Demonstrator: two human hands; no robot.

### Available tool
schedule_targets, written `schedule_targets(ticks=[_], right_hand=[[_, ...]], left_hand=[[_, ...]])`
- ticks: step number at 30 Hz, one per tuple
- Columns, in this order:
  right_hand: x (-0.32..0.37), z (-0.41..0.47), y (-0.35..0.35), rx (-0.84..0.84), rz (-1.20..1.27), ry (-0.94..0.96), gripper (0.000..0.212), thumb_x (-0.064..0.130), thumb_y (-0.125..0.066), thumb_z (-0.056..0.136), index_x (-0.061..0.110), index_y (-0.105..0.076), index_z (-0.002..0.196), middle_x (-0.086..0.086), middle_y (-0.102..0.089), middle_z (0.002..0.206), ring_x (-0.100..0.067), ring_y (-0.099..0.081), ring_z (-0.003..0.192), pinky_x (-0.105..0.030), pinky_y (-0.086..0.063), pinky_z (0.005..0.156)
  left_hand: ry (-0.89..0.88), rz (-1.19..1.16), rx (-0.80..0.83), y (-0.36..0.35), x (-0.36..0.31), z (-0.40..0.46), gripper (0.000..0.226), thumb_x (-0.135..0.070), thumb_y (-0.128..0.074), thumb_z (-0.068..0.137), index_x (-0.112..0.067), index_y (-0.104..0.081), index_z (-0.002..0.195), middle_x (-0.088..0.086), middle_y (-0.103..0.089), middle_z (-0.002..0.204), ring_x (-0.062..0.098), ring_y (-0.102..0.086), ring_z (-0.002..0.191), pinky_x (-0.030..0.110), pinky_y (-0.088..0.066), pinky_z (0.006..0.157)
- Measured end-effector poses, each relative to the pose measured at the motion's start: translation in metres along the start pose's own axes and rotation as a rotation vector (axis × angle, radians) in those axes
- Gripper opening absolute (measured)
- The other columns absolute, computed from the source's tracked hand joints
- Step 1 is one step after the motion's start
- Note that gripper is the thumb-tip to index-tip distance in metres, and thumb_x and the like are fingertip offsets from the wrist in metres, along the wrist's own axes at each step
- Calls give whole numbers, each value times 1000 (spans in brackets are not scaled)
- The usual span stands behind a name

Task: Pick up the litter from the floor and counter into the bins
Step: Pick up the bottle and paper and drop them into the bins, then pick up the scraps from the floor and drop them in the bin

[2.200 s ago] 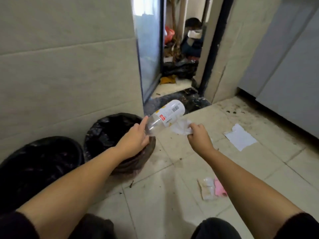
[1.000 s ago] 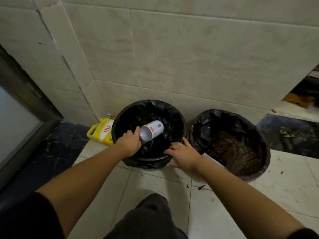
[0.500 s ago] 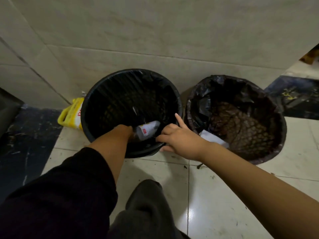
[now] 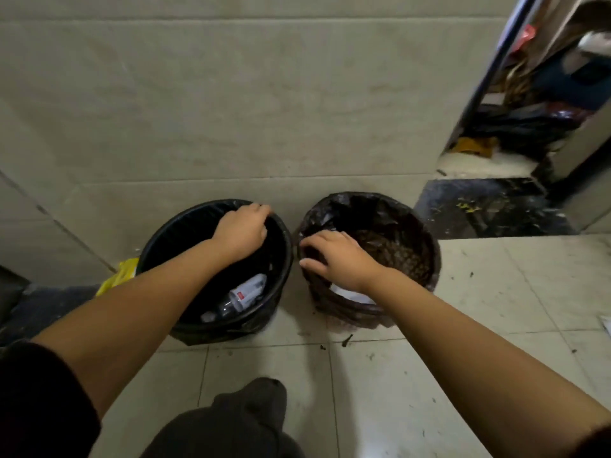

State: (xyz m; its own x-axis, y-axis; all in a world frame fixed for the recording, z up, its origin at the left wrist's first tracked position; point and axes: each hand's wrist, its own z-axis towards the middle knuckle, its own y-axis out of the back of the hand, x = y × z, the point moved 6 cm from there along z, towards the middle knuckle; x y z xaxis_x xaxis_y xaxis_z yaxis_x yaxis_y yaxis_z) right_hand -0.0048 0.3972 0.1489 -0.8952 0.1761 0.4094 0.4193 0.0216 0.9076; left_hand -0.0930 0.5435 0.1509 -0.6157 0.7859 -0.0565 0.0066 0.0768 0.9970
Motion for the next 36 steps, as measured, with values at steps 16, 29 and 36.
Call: schedule_targets(ticks=[16, 29, 36], right_hand=[[-260, -406, -7, -132, 169, -1072, 39, 28, -49, 97, 14, -49, 134, -14, -53, 134, -27, -58, 115, -38, -45, 99], [-368, -484, -198, -44, 220, -1320, 52, 31, -54, 91, 32, -37, 140, -7, -10, 159, -37, -15, 143, -53, -34, 112], [-357, -489, -229, -139, 293, -1437, 31, 17, -47, 92, 10, -55, 121, -15, -50, 125, -34, -49, 115, -39, -45, 94]], left_hand=[[-960, -139, 310, -94, -442, -73, 41, -23, -44, 96, -19, -42, 137, 6, -51, 132, 26, -53, 118, 39, -47, 94], [-960, 100, 504, -326, -559, -131, 71, -48, -56, 86, -25, -26, 146, 14, -16, 157, 34, -16, 145, 50, -31, 113], [-977, 121, 524, -353, -544, -158, 44, -1, -53, 84, -12, -44, 126, 16, -44, 127, 33, -43, 116, 39, -43, 89]])
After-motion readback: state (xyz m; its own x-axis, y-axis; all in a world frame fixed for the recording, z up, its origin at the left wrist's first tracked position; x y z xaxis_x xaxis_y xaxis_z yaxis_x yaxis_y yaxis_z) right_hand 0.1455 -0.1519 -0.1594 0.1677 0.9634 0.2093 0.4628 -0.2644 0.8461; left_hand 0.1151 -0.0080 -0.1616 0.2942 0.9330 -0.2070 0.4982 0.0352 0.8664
